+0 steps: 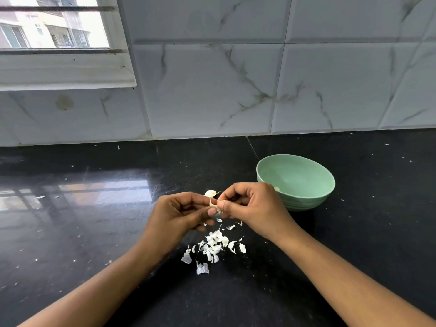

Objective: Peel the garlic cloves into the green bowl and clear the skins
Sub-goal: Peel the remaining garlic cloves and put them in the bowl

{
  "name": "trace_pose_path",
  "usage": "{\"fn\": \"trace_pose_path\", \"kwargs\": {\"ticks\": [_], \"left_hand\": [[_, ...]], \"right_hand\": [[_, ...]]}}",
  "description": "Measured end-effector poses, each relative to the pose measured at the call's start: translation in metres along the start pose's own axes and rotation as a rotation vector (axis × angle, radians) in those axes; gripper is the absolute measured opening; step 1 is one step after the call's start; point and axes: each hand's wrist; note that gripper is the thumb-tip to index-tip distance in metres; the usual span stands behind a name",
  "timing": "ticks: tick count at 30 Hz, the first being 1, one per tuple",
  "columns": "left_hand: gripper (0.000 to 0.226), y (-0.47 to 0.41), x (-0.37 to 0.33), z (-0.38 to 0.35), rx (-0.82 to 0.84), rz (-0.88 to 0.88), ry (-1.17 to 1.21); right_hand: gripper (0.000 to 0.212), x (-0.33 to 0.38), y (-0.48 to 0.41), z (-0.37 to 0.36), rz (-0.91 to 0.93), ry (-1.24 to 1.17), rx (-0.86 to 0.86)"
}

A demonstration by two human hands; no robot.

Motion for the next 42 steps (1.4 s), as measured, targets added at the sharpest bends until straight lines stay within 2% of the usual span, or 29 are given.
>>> {"fn": "trace_pose_path", "kwargs": {"ticks": [2, 5, 15, 20, 25, 28, 37, 42], "left_hand": [[0.017, 0.000, 0.002, 0.001, -0.006, -0.021, -0.027], [0.017, 0.000, 0.002, 0.001, -0.012, -0.040, -0.031], [0.016, -0.003, 0.003, 0.002, -0.027, -0.045, -0.035], [0.012, -0.001, 0.004, 0.004, -0.008, -0.081, -0.065], [0.009, -0.002, 0.003, 0.002, -0.022, -0.058, -0.045], [0.008, -0.002, 0.003, 0.002, -0.018, -0.034, -0.017], [0.008, -0.003, 0.000, 0.003, 0.009, 0.052, 0.069], [0.006, -0.004, 0.000, 0.002, 0.008, 0.125, 0.139]], "right_hand": [[0.004, 0.001, 0.000, 0.001, -0.110, -0.142, 0.029], [0.002, 0.003, 0.000, 0.001, -0.170, -0.206, 0.058], [0.013, 0.005, 0.004, -0.005, -0.038, 0.034, 0.078], [0.015, 0.008, 0.004, -0.003, -0.153, -0.016, 0.173], [0.020, 0.006, 0.004, -0.006, 0.024, 0.124, 0.094], [0.013, 0.002, 0.005, -0.009, 0.108, 0.179, 0.054], [0.007, 0.000, 0.006, -0.013, 0.292, 0.261, -0.013], [0.015, 0.002, 0.006, -0.015, 0.344, 0.304, -0.044]]}}
Point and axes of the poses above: each hand's wrist, its own y-axis away from the middle knuckle, its own z-axis out of the back of the hand, x = y × z, and after that the axes turned 8 degrees about -x, right-handed
